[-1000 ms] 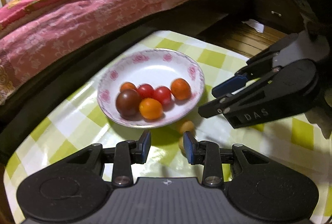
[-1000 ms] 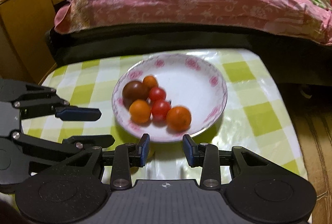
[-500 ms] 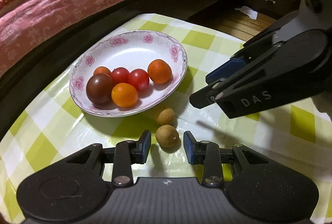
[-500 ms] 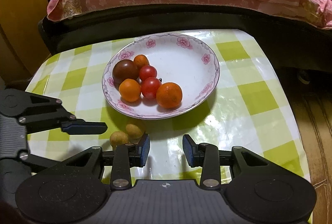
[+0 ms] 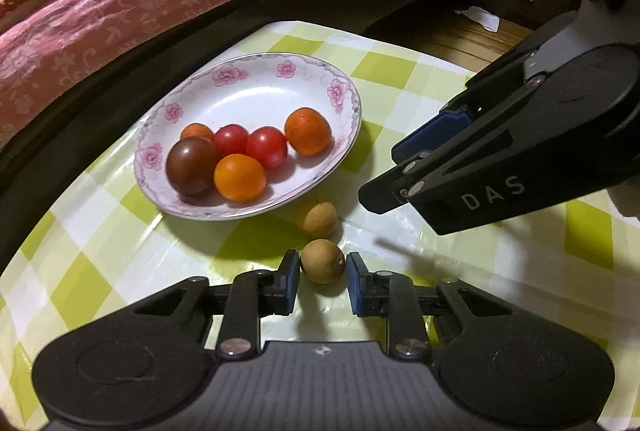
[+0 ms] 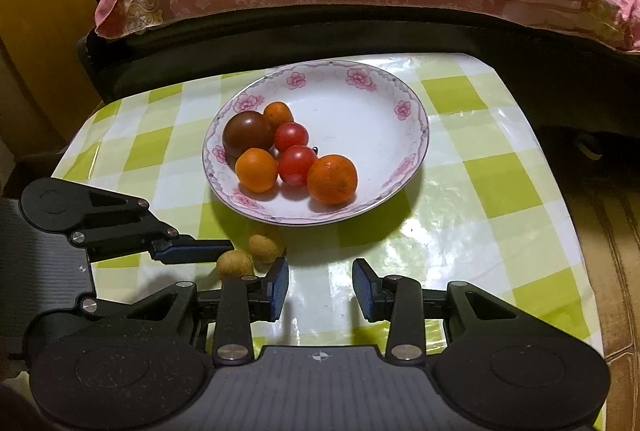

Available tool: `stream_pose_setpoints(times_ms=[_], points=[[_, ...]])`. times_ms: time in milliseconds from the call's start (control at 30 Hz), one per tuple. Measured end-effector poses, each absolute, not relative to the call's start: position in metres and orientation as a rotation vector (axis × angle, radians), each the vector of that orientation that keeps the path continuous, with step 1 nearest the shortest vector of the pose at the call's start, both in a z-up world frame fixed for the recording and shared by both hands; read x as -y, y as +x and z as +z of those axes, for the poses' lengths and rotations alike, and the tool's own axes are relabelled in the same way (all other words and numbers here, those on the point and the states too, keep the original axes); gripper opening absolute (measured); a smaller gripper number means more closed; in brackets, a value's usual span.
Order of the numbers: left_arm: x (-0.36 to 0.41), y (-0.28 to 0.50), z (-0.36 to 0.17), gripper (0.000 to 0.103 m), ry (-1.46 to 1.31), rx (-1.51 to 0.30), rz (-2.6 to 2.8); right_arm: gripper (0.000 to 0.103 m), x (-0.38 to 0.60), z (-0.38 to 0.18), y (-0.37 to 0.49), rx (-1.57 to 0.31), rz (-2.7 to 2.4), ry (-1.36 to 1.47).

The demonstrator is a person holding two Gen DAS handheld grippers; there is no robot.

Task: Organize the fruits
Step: 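Grasp a brown longan with the left tool while the right tool grasps the other longan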

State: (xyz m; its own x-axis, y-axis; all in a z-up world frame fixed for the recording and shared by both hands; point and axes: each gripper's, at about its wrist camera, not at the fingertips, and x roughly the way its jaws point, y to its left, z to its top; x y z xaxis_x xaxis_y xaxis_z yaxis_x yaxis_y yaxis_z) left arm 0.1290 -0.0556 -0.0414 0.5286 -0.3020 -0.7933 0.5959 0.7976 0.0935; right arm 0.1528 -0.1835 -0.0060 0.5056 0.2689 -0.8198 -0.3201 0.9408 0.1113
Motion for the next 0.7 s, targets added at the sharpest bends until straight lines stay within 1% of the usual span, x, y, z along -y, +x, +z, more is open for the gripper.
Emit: stream_pose_setpoints(times_ms=[367,700], points=[[0.035,0.121,-0.031,0.033,0.36,-0.846,-0.54,0.033,0.159,-0.016,0.16,-1.001,0.415,-0.054],[0.031,0.124,-0.037,0.033,0.352,-0.86,-0.521,0.033,0.14,-0.027,0.171,-0.983,0.403,-0.079]])
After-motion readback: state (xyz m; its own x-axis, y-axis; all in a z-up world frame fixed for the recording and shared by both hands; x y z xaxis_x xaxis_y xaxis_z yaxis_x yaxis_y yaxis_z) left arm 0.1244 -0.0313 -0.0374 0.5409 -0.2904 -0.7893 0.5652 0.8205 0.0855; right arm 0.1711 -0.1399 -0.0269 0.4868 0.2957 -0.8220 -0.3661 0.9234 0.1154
